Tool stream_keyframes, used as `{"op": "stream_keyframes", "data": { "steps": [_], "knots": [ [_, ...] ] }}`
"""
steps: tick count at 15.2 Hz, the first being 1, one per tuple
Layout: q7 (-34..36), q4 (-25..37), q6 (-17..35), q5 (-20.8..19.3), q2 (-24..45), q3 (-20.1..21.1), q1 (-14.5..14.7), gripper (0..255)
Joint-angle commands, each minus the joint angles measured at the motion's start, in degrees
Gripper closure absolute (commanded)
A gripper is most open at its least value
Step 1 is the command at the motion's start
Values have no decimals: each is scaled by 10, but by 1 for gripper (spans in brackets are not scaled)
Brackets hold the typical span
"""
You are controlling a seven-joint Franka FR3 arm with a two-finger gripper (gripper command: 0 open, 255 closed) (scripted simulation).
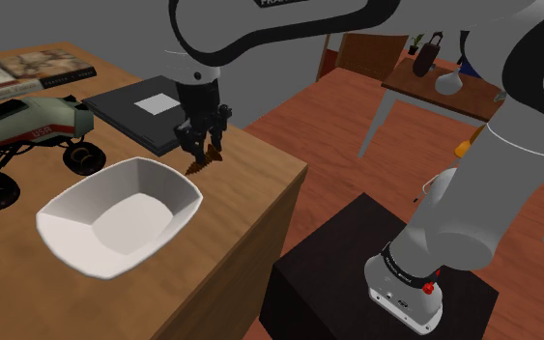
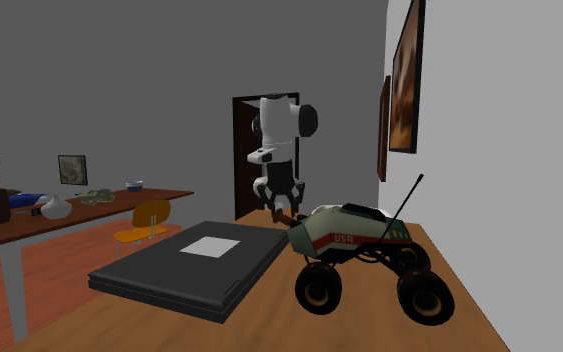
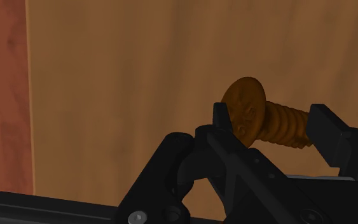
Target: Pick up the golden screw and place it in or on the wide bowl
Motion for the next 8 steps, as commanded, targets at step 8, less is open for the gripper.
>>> {"op": "stream_keyframes", "data": {
  "steps": [8],
  "knots": [
    [4,66,-68,0,-1,0,0,255]
  ]
}}
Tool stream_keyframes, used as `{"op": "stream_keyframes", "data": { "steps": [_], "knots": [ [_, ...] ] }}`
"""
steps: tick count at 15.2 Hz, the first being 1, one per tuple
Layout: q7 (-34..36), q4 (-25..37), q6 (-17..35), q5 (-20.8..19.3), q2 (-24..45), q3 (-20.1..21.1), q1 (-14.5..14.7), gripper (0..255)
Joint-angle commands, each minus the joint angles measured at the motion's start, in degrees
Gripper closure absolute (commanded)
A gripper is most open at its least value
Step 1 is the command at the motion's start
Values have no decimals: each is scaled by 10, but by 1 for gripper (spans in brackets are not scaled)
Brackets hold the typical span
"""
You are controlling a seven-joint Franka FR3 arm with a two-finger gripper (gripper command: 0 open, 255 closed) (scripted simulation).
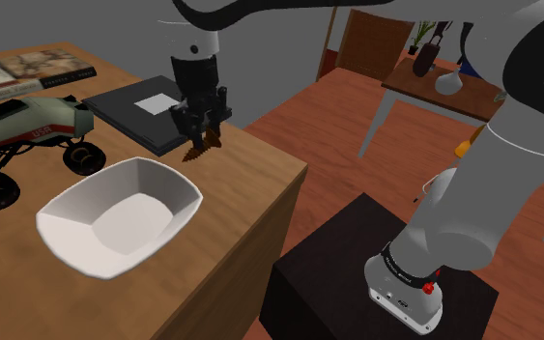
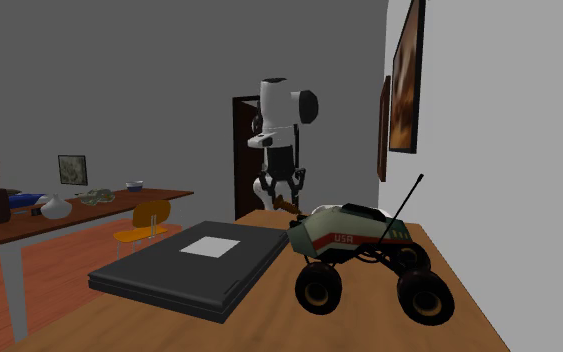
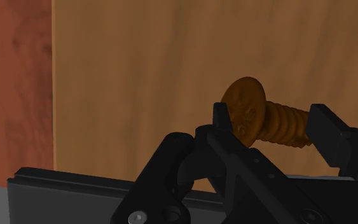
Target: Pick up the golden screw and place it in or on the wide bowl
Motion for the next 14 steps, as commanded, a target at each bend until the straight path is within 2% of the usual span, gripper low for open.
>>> {"op": "stream_keyframes", "data": {
  "steps": [1,14],
  "knots": [
    [0,14,-15,0,0,0,0,255],
    [11,134,-115,-6,19,2,3,255]
  ]
}}
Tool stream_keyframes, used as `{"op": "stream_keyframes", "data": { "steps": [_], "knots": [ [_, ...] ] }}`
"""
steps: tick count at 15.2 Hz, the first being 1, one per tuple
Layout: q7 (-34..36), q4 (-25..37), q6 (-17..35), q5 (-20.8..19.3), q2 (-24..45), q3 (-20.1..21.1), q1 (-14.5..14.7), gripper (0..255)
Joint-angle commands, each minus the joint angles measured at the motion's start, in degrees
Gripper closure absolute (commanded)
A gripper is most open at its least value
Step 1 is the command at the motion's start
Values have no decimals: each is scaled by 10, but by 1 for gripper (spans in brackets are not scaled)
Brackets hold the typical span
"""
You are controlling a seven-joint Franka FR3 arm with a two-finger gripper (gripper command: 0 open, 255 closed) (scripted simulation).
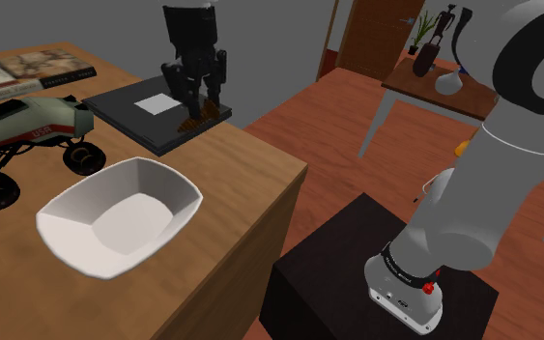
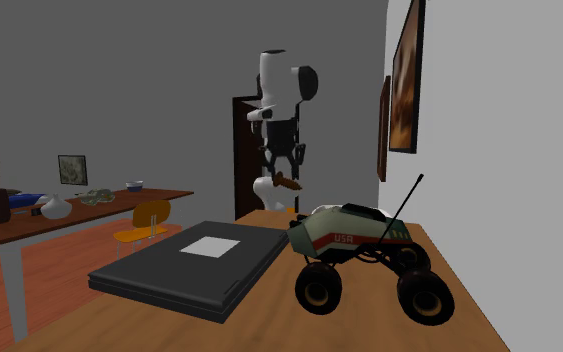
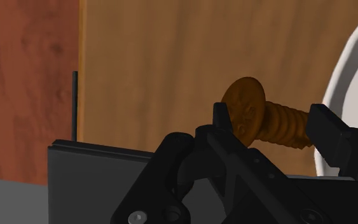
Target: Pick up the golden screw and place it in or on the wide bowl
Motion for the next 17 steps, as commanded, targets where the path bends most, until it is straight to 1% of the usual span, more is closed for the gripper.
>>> {"op": "stream_keyframes", "data": {
  "steps": [1,5,8,11,14,17],
  "knots": [
    [15,19,-8,-2,11,7,9,255],
    [75,77,-21,-15,54,31,47,255],
    [120,134,-36,-30,97,46,81,255],
    [164,209,-59,-50,149,58,123,255],
    [204,311,-94,-76,216,65,174,255],
    [200,253,-57,-67,194,64,162,255]
  ]
}}
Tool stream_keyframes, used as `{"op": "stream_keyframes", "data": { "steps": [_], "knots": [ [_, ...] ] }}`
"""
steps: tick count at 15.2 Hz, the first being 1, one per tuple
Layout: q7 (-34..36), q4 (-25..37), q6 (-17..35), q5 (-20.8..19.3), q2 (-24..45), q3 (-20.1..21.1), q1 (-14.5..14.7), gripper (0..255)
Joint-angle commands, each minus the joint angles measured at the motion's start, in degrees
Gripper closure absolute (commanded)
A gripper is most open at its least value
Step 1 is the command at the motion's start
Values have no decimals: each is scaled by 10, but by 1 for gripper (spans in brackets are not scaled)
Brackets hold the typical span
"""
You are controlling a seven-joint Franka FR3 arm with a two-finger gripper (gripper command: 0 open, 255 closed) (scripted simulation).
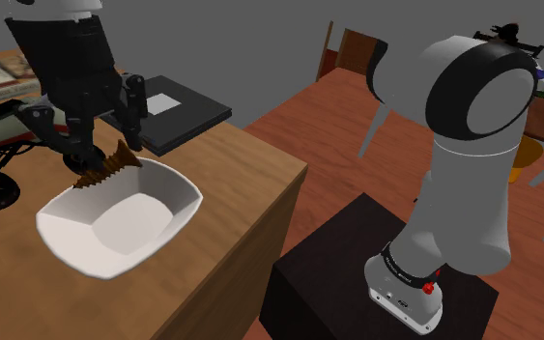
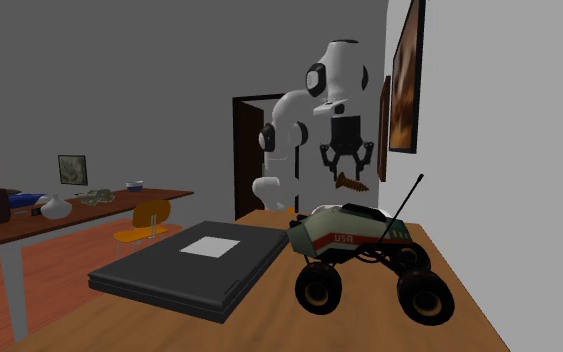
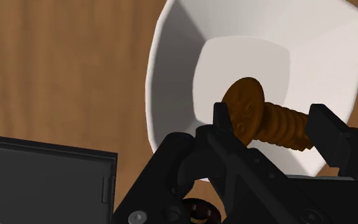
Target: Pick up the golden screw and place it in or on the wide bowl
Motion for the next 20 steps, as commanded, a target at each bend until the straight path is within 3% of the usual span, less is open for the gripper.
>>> {"op": "stream_keyframes", "data": {
  "steps": [1,12,20],
  "knots": [
    [0,-32,23,4,-10,1,-5,255],
    [-12,-181,133,19,-49,0,-29,255],
    [-12,-181,133,19,-49,0,-29,255]
  ]
}}
